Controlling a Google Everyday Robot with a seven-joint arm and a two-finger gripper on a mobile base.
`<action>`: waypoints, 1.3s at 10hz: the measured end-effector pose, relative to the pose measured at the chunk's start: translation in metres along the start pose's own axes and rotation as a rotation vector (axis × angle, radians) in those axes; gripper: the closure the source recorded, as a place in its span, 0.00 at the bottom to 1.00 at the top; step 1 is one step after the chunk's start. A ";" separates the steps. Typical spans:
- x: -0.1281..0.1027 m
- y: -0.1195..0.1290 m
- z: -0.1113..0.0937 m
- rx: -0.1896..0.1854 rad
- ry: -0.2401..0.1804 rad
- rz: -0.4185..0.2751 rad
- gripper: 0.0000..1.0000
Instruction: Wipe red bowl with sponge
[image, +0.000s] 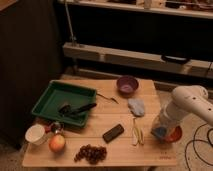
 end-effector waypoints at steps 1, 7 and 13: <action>-0.005 0.001 0.000 -0.005 -0.004 -0.003 1.00; -0.009 0.026 -0.008 -0.034 0.000 0.041 1.00; -0.003 0.053 -0.020 -0.039 0.010 0.102 1.00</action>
